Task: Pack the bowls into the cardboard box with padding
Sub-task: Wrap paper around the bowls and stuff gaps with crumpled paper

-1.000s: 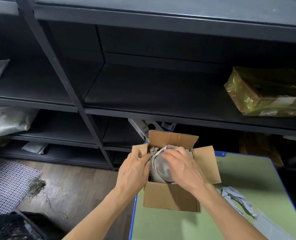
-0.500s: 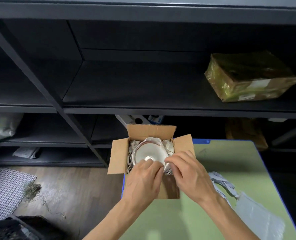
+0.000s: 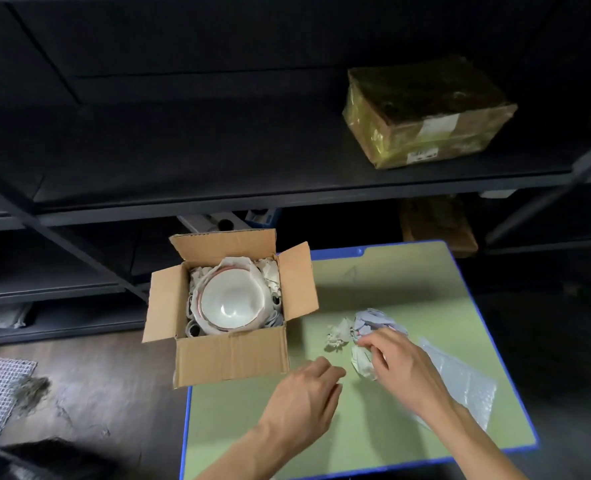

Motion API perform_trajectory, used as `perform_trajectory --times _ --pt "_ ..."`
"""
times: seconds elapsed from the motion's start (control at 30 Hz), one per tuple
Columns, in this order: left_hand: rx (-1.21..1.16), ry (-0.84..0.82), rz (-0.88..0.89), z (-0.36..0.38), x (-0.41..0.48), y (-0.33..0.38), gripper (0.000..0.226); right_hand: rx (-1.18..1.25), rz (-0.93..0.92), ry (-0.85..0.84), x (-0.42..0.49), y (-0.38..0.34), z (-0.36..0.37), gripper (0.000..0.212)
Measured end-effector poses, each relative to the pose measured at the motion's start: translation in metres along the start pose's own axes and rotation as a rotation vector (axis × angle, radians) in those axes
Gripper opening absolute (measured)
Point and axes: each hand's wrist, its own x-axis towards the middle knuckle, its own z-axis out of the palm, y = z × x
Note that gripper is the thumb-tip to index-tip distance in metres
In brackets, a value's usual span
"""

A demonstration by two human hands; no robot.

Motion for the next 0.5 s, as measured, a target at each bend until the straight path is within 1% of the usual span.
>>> perform_trajectory --times 0.07,0.17,0.33,0.43,0.5 --pt "0.015 -0.033 -0.083 0.012 0.006 -0.002 0.038 -0.041 -0.013 -0.061 -0.001 0.009 0.005 0.031" --pt "0.048 -0.053 -0.215 0.020 0.016 -0.003 0.039 -0.060 -0.073 -0.093 0.005 0.014 0.013 0.034" --pt "0.236 -0.048 -0.262 0.033 0.024 -0.008 0.044 -0.179 -0.186 -0.165 0.039 0.024 0.036 0.053" --pt "0.275 -0.027 -0.318 0.035 0.019 -0.009 0.048 -0.234 -0.255 -0.132 0.063 0.020 0.047 0.055" --pt "0.271 -0.032 -0.357 0.034 0.014 -0.007 0.050 -0.284 -0.263 -0.146 0.076 0.016 0.051 0.054"
